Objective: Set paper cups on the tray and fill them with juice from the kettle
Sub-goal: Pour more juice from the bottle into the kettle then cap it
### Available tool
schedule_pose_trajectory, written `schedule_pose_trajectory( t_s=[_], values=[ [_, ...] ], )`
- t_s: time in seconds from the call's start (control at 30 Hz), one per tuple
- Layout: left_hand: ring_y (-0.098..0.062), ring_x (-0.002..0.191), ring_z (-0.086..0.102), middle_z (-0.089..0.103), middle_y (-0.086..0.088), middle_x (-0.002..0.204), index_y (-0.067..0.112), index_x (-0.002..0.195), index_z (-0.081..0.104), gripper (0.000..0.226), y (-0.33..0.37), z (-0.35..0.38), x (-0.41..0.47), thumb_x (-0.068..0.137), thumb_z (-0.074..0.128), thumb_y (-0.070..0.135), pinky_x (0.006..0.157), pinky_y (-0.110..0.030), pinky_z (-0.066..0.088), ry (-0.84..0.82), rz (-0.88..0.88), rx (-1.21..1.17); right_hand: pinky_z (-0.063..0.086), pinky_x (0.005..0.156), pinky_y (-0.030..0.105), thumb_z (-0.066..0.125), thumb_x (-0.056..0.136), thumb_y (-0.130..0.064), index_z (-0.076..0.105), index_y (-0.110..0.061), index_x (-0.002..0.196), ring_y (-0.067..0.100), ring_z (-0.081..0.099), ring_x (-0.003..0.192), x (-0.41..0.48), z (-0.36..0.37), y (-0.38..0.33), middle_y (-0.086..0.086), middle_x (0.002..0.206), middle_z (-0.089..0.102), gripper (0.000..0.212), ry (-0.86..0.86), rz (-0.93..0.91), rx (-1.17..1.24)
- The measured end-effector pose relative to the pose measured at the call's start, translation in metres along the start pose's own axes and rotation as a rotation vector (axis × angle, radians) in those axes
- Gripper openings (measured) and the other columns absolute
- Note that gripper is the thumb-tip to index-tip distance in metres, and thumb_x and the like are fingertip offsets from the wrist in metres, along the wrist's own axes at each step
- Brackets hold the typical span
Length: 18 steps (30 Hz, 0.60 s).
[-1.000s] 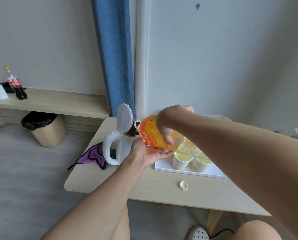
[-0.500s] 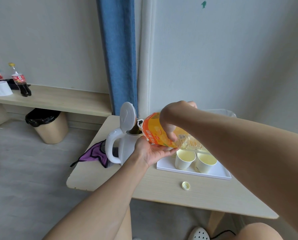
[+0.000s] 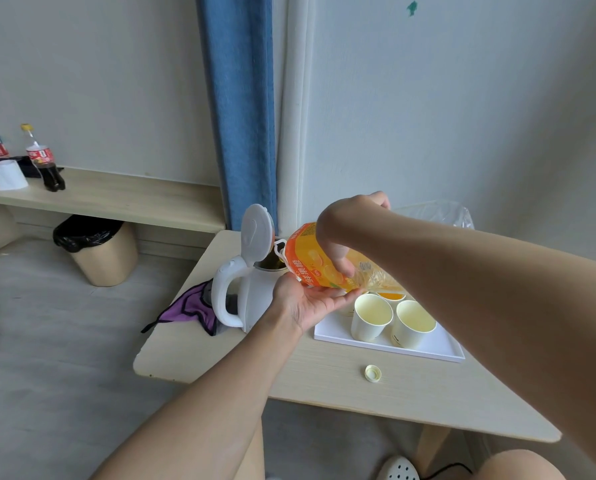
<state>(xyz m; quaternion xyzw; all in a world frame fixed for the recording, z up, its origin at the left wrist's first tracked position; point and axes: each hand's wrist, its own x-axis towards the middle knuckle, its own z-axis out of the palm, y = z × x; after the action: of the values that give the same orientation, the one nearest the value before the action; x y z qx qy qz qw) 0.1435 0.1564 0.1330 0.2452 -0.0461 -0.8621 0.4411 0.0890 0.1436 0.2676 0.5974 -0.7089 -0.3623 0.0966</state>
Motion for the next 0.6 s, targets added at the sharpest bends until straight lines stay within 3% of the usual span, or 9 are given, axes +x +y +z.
schedule_pose_trajectory(
  t_s=[0.17,0.43,0.5,0.6],
  values=[
    [-0.056,0.114,0.059,0.066,-0.033,0.128,-0.003,0.125,0.063,0.042,-0.001,-0.001,0.005,0.111,0.035,0.025,0.105,-0.072,0.039,-0.016,-0.006,-0.056,0.040,0.092,0.043,0.084,0.071,-0.034,0.056,-0.017,0.095,0.026,0.048,0.078,0.000,-0.003,-0.001,0.004,0.100,0.056,0.040,0.024,-0.001,-0.002],
    [-0.056,0.131,0.053,0.063,-0.034,0.135,-0.001,0.137,0.060,0.046,-0.004,0.001,0.012,0.110,0.033,0.025,0.115,-0.070,0.034,-0.057,-0.010,-0.149,0.036,0.095,0.048,0.081,0.069,-0.032,0.053,-0.026,0.125,0.031,0.050,0.098,0.000,-0.007,-0.004,0.005,0.112,0.056,0.064,0.072,-0.027,-0.037],
    [-0.056,0.128,0.055,0.063,-0.035,0.133,-0.002,0.137,0.060,0.047,-0.005,0.002,0.013,0.110,0.033,0.025,0.112,-0.070,0.037,-0.073,-0.007,-0.188,0.034,0.098,0.048,0.077,0.072,-0.031,0.049,-0.028,0.131,0.032,0.048,0.100,-0.002,-0.009,-0.004,0.006,0.112,0.055,0.066,0.084,-0.031,-0.037],
    [-0.055,0.108,0.066,0.068,-0.034,0.124,-0.003,0.129,0.063,0.045,-0.007,0.004,0.015,0.109,0.031,0.022,0.089,-0.070,0.050,-0.097,0.018,-0.264,0.032,0.102,0.049,0.073,0.074,-0.029,0.045,-0.029,0.136,0.033,0.047,0.106,-0.005,-0.011,-0.005,0.008,0.112,0.054,0.069,0.113,-0.039,-0.066]
  ],
)
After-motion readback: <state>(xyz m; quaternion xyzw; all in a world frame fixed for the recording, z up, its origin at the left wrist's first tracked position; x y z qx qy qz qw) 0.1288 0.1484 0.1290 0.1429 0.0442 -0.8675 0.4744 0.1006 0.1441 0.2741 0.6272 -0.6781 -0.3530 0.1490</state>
